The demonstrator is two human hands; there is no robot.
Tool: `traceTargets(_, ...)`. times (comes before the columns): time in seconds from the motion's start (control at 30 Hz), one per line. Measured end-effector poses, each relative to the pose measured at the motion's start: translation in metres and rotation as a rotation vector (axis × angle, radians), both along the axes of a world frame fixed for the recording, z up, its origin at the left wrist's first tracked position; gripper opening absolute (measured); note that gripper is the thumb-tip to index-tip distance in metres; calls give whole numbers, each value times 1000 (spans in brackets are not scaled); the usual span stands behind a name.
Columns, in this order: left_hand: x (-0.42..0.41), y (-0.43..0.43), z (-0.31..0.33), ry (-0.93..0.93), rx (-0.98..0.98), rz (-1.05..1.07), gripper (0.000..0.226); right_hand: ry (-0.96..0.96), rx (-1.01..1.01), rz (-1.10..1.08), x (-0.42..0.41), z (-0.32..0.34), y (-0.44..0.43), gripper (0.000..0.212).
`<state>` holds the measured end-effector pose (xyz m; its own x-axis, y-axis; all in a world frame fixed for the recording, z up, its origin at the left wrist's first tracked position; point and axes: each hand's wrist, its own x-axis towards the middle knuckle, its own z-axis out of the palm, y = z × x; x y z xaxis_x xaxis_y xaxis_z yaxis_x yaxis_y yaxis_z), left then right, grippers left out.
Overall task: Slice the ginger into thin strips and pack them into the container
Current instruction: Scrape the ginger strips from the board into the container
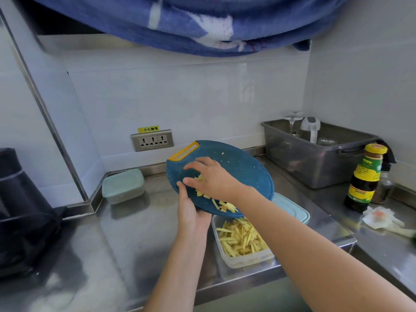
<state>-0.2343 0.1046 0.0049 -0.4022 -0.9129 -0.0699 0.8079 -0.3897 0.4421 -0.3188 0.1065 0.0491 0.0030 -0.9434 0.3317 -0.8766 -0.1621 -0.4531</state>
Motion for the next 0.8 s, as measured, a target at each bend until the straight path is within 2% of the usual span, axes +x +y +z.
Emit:
traceTargets(0.2, 7, 0, -2, 34, 1, 1, 45, -38, -150, 18, -1, -24, 0, 27)
traceTargets(0.37, 4, 3, -4, 43, 8, 10, 45, 49, -252, 34, -9, -32, 6, 9)
traceTargets(0.8, -16, 0, -14, 28, 67, 71, 43, 59, -329, 8, -38, -68, 48, 5)
